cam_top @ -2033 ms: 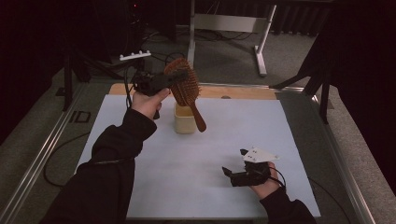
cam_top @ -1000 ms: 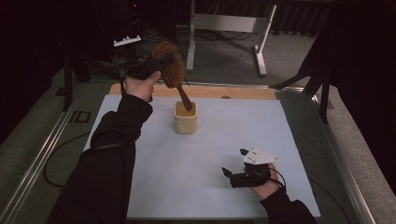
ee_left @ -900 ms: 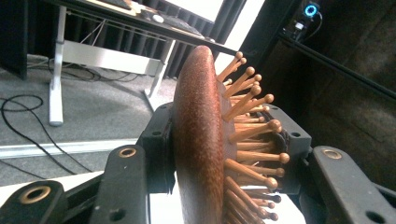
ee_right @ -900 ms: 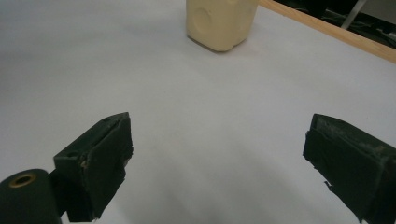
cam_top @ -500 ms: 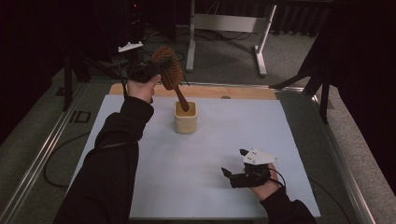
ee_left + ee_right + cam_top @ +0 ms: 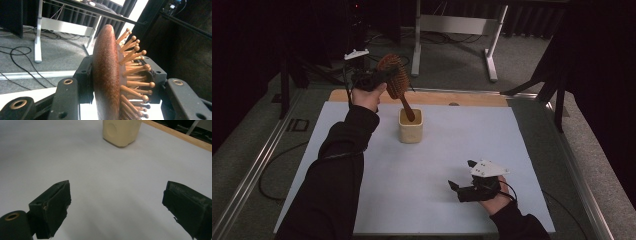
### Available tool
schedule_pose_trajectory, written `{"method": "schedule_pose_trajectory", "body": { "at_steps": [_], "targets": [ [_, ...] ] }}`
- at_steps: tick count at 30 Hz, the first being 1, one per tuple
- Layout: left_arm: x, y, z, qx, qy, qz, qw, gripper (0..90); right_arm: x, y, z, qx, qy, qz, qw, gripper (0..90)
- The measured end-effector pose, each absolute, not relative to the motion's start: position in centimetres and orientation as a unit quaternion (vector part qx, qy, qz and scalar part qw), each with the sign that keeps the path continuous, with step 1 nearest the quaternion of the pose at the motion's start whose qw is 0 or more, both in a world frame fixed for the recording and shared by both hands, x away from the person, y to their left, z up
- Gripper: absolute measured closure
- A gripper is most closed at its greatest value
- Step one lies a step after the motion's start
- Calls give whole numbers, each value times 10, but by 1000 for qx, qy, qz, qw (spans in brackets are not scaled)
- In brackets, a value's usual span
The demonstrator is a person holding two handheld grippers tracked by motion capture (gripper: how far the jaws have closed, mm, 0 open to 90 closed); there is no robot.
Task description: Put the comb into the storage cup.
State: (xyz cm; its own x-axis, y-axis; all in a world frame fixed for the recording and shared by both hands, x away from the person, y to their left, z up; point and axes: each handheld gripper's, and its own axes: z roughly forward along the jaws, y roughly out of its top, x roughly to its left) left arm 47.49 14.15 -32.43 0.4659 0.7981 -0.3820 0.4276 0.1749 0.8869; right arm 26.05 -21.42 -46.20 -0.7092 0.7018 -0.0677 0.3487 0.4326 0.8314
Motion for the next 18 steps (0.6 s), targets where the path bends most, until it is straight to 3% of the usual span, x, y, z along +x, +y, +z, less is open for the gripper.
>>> {"method": "schedule_pose_trajectory", "body": {
  "at_steps": [18],
  "targets": [
    [480, 140, -348, 626, 501, 144, 580, 522, 260, -214, -462, 322, 818, 428, 209, 77]
  ]
}}
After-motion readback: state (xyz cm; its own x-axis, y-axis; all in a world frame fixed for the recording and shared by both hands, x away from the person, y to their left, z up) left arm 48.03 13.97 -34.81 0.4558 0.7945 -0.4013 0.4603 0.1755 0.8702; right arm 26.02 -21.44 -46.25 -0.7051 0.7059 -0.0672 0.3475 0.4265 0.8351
